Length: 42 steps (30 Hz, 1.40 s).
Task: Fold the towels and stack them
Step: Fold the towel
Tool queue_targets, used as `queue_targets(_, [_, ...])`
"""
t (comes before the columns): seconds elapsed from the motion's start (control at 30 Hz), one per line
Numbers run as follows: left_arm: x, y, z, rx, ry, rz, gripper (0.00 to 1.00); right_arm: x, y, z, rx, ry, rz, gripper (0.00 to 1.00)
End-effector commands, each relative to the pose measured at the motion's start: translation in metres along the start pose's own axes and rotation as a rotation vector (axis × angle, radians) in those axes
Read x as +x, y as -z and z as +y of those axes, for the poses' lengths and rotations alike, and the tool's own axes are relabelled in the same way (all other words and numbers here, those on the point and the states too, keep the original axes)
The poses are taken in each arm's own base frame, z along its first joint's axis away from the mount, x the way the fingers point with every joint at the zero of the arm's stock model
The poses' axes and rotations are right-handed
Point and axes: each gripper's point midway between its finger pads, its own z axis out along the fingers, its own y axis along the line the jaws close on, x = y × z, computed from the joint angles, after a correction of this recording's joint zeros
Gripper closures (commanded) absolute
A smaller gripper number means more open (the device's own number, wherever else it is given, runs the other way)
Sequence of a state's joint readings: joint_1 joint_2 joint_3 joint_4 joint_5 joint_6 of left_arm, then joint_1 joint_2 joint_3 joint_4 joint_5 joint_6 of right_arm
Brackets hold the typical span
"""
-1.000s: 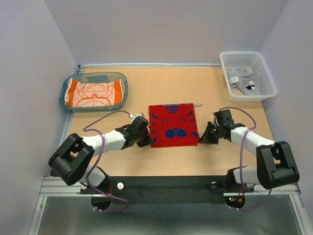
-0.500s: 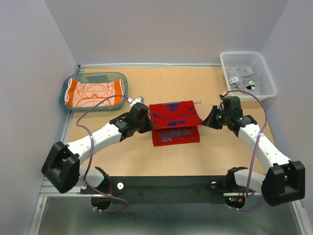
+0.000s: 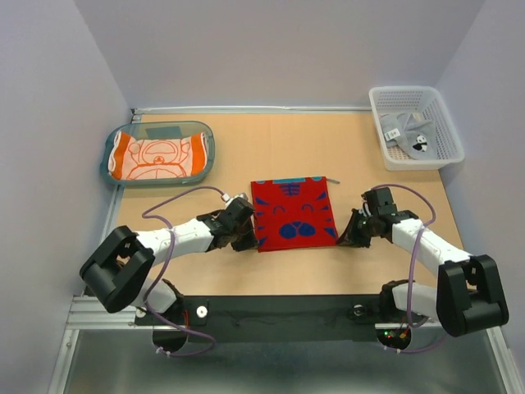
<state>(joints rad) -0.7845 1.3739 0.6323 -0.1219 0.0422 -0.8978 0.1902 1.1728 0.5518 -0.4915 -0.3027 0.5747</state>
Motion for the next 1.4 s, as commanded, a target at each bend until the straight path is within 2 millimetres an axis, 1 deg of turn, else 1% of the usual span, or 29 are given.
queue_targets(0.0, [0.0,-0.008,0.008,-0.027,-0.002,-0.012,1.0,-0.01,-0.012,-0.012,0.041,-0.006,-0.049,0.99])
queue_targets(0.17, [0.011,-0.013,0.012,-0.039,-0.014,0.027,1.0,-0.006,-0.016,-0.019,0.064,-0.005,-0.043,0.99])
queue_targets(0.23, [0.014,-0.013,0.012,-0.038,-0.019,0.034,0.95,-0.004,-0.016,-0.021,0.071,-0.005,-0.04,0.98])
queue_targets(0.27, [0.014,-0.012,0.012,-0.038,-0.019,0.032,0.91,-0.005,-0.015,-0.02,0.068,-0.002,-0.045,0.93])
queue_targets(0.3, [0.015,-0.01,0.013,-0.039,-0.015,0.033,0.85,-0.006,-0.014,-0.02,0.065,-0.001,-0.049,0.89])
queue_targets(0.33, [0.012,-0.007,0.011,-0.032,-0.017,0.016,0.7,-0.008,-0.011,-0.017,0.056,0.003,-0.065,0.8])
queue_targets(0.4, [0.009,0.001,0.011,-0.039,-0.014,0.003,0.56,-0.014,-0.004,-0.011,0.042,0.012,-0.09,0.69])
queue_targets(0.43, [0.003,0.004,0.012,-0.051,-0.014,-0.029,0.52,-0.024,0.004,-0.003,0.03,0.028,-0.121,0.61])
queue_targets(0.47, [-0.003,0.015,0.009,-0.043,-0.012,-0.053,0.43,-0.028,0.011,0.001,0.024,0.041,-0.14,0.58])
queue_targets(0.5, [-0.008,0.02,0.006,-0.039,-0.011,-0.074,0.39,-0.034,0.017,0.005,0.02,0.052,-0.162,0.56])
queue_targets(0.53, [-0.017,0.026,0.005,-0.048,-0.017,-0.113,0.3,-0.042,0.023,0.01,0.018,0.066,-0.189,0.54])
queue_targets(0.57, [-0.03,0.037,-0.007,-0.019,-0.021,-0.158,0.28,-0.056,0.034,0.022,-0.002,0.098,-0.229,0.53])
queue_targets(0.6, [-0.037,0.041,-0.009,-0.025,-0.027,-0.18,0.24,-0.065,0.038,0.029,-0.011,0.116,-0.248,0.53])
queue_targets(0.63, [-0.048,0.045,-0.011,-0.035,-0.032,-0.221,0.24,-0.073,0.042,0.035,-0.021,0.134,-0.264,0.53])
queue_targets(0.67, [-0.063,0.05,-0.025,-0.02,-0.05,-0.251,0.26,-0.091,0.051,0.051,-0.048,0.172,-0.306,0.55])
queue_targets(0.7, [-0.072,0.051,-0.032,-0.014,-0.059,-0.273,0.33,-0.098,0.046,0.055,-0.052,0.184,-0.294,0.57])
queue_targets(0.73, [-0.088,0.049,-0.041,-0.016,-0.078,-0.297,0.36,-0.108,0.045,0.067,-0.088,0.208,-0.308,0.62])
queue_targets(0.8, [-0.107,0.043,-0.054,0.003,-0.097,-0.328,0.41,-0.13,0.048,0.089,-0.143,0.23,-0.343,0.64])
queue_targets(0.83, [-0.115,0.039,-0.06,0.013,-0.105,-0.329,0.47,-0.135,0.035,0.093,-0.157,0.224,-0.315,0.65])
queue_targets(0.9, [-0.142,0.021,-0.065,-0.001,-0.117,-0.344,0.54,-0.161,0.031,0.113,-0.211,0.237,-0.371,0.67])
queue_targets(0.93, [-0.149,0.014,-0.066,0.006,-0.121,-0.333,0.57,-0.166,0.016,0.113,-0.21,0.227,-0.348,0.67])
queue_targets(0.97, [-0.165,0.002,-0.063,-0.013,-0.109,-0.331,0.59,-0.176,0.009,0.119,-0.228,0.233,-0.36,0.68])
queue_targets(1.0, [-0.173,-0.004,-0.062,-0.02,-0.123,-0.33,0.63,-0.184,0.005,0.124,-0.239,0.236,-0.365,0.68])
queue_targets(1.03, [-0.175,-0.02,-0.055,-0.045,-0.129,-0.305,0.65,-0.194,-0.009,0.128,-0.249,0.235,-0.355,0.68])
queue_targets(1.07, [-0.19,-0.022,-0.058,-0.047,-0.13,-0.326,0.67,-0.2,-0.015,0.131,-0.254,0.237,-0.356,0.68])
queue_targets(1.17, [-0.201,-0.044,-0.053,-0.083,-0.176,-0.307,0.7,-0.217,-0.035,0.133,-0.247,0.243,-0.363,0.69])
queue_targets(1.2, [-0.201,-0.049,-0.051,-0.089,-0.186,-0.298,0.7,-0.216,-0.053,0.125,-0.225,0.232,-0.333,0.69])
queue_targets(1.27, [-0.201,-0.062,-0.043,-0.116,-0.21,-0.28,0.7,-0.219,-0.069,0.115,-0.185,0.226,-0.323,0.69])
queue_targets(1.37, [-0.201,-0.073,-0.027,-0.157,-0.239,-0.271,0.7,-0.219,-0.077,0.094,-0.111,0.232,-0.335,0.69])
